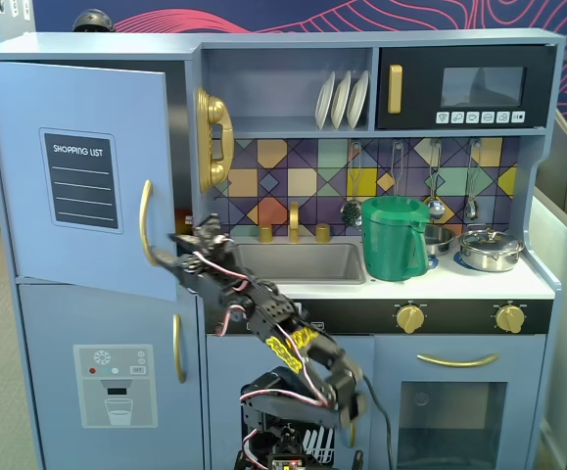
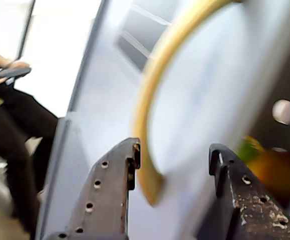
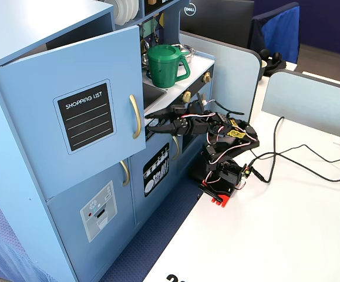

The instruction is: Open the left cabinet door

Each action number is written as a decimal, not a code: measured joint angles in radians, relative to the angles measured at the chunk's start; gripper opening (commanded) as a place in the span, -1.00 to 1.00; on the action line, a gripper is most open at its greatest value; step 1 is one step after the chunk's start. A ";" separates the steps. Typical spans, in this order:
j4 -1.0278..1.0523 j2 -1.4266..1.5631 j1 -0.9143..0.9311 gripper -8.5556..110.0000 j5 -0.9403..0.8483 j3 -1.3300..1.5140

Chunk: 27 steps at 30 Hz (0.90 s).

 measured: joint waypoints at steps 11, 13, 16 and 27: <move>0.166 0.124 0.236 -0.72 0.184 0.015; 0.161 0.061 0.255 -0.72 0.202 0.006; 0.112 -0.058 0.270 -0.72 0.202 -0.012; -0.012 -0.265 0.147 -0.72 0.110 -0.097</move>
